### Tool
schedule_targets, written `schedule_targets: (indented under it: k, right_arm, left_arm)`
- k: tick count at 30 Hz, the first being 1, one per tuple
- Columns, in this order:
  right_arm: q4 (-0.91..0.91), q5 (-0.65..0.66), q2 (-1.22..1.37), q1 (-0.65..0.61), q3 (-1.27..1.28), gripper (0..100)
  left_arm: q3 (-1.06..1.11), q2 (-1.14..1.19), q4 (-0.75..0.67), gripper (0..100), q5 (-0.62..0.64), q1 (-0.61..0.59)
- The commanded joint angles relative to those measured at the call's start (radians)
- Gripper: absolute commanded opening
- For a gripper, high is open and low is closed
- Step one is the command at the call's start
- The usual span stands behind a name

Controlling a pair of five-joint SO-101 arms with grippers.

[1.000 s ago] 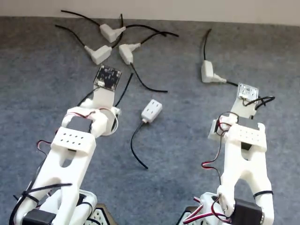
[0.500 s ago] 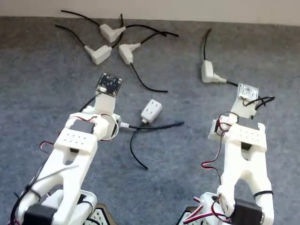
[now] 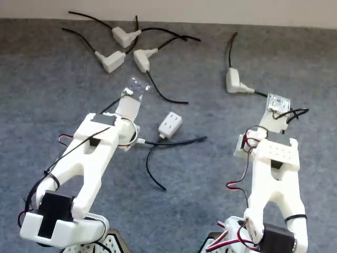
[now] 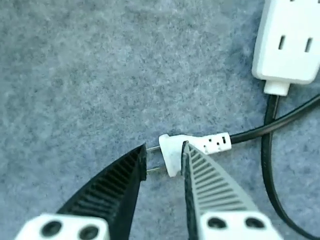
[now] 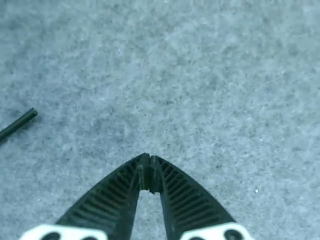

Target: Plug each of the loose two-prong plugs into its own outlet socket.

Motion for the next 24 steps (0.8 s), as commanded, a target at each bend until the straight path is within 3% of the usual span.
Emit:
schedule_targets:
  k: [1, 11, 18, 24]
  right_arm:
    - [-0.013, -0.009, -0.013, 0.010, -0.004, 0.8]
    - [-0.013, -0.009, -0.013, 0.012, -0.004, 0.8]
    - [-0.013, -0.009, -0.013, 0.012, -0.004, 0.8]
    - [-0.013, -0.009, -0.013, 0.013, -0.004, 0.8]
  left_arm:
    - [-0.008, -0.036, 0.008, 13, -0.163, 0.068]
    - [0.007, -0.035, 0.005, 13, -0.479, 0.099]
    - [0.012, -0.033, 0.005, 13, -0.681, 0.012]
    - [0.016, -0.031, 0.005, 13, -0.704, 0.012]
